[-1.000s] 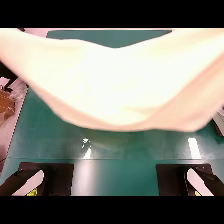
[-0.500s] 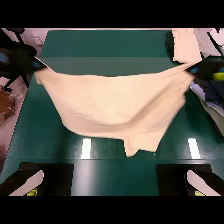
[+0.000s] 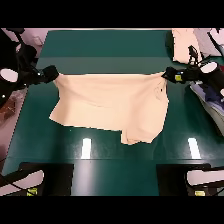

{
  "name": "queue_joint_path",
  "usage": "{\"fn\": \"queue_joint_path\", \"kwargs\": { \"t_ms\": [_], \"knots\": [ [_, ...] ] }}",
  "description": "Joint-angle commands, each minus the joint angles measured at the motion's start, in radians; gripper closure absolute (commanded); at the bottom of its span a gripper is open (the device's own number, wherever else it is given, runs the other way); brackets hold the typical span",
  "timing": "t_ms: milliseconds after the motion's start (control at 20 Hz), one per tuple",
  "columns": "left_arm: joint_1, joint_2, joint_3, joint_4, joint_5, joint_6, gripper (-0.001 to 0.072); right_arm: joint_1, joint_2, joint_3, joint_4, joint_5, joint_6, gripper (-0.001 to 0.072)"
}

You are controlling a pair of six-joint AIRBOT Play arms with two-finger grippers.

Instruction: Fold the shirts.

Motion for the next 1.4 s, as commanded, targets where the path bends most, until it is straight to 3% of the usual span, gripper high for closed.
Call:
{"fn": "queue_joint_path", "kwargs": {
  "t_ms": [0,50,150,350,500,650,800,1100,1200,1250,1300,1350],
  "knots": [
    [0.019,-0.047,-0.003,0.005,0.046,0.052,0.0060,-0.054,-0.044,0.085,0.003,0.117,0.018,0.0394],
    [0.041,-0.047,0.016,0.029,-0.005,0.056,0.0059,-0.091,-0.006,0.077,0.006,0.150,0.017,0.0289],
    [0.105,-0.047,0.074,0.085,-0.168,0.055,0.0059,-0.171,0.105,0.013,0.007,0.236,0.011,0.0202],
    [0.253,-0.047,0.084,0.192,-0.616,0.047,0.0061,-0.289,0.357,-0.212,0.006,0.407,-0.031,0.0195],
    [0.329,-0.047,-0.035,0.221,-0.816,0.064,0.0059,-0.344,0.510,-0.375,0.007,0.417,-0.046,0.0195],
    [0.344,-0.047,-0.154,0.239,-0.770,0.082,0.0059,-0.370,0.628,-0.486,0.008,0.423,-0.053,0.0196],
    [0.344,-0.048,-0.199,0.128,-0.650,0.157,0.0059,-0.370,0.718,-0.550,0.005,0.475,-0.064,0.0196],
    [0.287,-0.121,-0.199,0.114,-0.739,0.160,0.0061,-0.370,0.776,-0.660,0.005,0.488,-0.063,0.0196],
    [0.246,-0.123,-0.199,0.114,-0.726,0.161,0.0174,-0.370,0.775,-0.679,0.004,0.498,-0.063,0.0196],
    [0.229,-0.123,-0.199,0.114,-0.710,0.159,0.0174,-0.370,0.775,-0.684,0.002,0.508,-0.063,0.0196],
    [0.214,-0.123,-0.199,0.109,-0.699,0.159,0.0328,-0.370,0.775,-0.690,-0.005,0.526,-0.058,0.0197],
    [0.203,-0.123,-0.198,0.101,-0.694,0.159,0.0557,-0.371,0.775,-0.700,-0.005,0.540,-0.056,0.0196]
  ]
}}
